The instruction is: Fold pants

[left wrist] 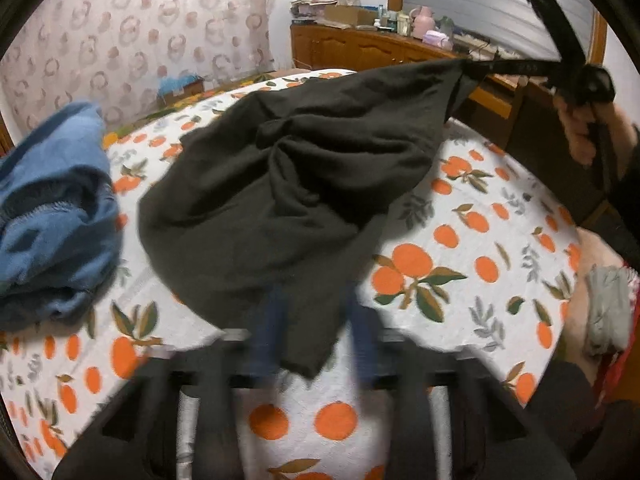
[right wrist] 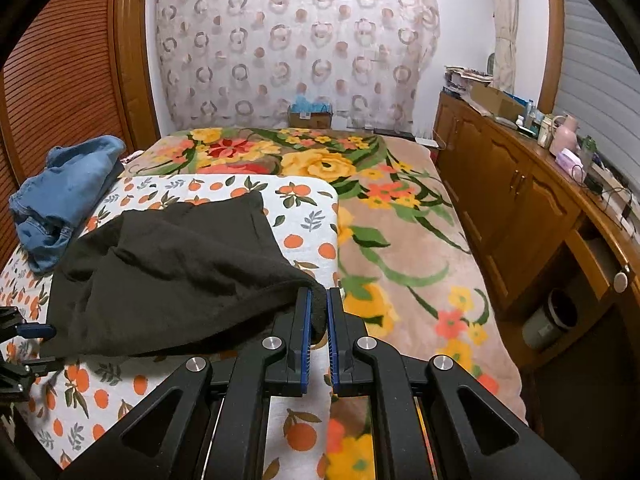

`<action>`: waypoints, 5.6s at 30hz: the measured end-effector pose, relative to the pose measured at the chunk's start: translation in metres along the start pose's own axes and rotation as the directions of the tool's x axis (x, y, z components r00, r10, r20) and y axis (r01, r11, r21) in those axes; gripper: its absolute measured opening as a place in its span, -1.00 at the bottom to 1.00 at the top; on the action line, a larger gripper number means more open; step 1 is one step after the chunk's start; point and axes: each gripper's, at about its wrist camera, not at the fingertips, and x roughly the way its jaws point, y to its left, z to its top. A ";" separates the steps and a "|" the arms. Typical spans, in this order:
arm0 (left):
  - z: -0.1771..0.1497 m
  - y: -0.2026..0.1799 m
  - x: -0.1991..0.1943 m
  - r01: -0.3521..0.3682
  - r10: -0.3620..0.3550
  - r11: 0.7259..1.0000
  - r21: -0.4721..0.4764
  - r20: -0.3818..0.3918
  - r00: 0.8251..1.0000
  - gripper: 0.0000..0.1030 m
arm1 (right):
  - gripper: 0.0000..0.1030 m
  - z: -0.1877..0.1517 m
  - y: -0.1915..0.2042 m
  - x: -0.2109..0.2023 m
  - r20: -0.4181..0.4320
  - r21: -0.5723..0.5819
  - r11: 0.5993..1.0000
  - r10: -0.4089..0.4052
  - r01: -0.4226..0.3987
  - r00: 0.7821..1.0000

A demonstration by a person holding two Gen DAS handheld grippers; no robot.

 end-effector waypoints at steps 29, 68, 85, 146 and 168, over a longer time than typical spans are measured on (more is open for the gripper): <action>-0.025 0.121 -0.110 -0.147 0.194 0.952 -0.270 0.158 0.968 -0.52 | -0.86 -0.047 -0.024 -0.027 -0.039 0.045 0.999 0.022 -0.020 0.999; -0.032 -0.015 -0.055 0.047 -0.045 0.999 -0.019 0.091 0.995 -0.90 | -0.86 -0.060 -0.017 -0.009 -0.081 0.043 0.998 0.049 -0.046 0.996; 0.048 0.066 -0.016 -0.040 0.054 0.989 -0.143 0.097 0.994 -0.68 | -0.86 -0.063 -0.026 0.010 -0.114 0.072 0.997 0.033 -0.025 0.993; -0.028 0.094 -0.101 0.015 0.052 0.966 -0.258 0.253 0.966 -0.05 | -0.08 0.009 0.194 0.027 -0.125 -0.223 0.882 0.397 -0.415 0.909; 0.024 0.034 -0.080 0.054 -0.020 0.991 -0.124 0.257 0.966 -0.05 | 0.11 -0.040 0.142 -0.018 -0.076 -0.055 0.933 0.351 -0.356 0.933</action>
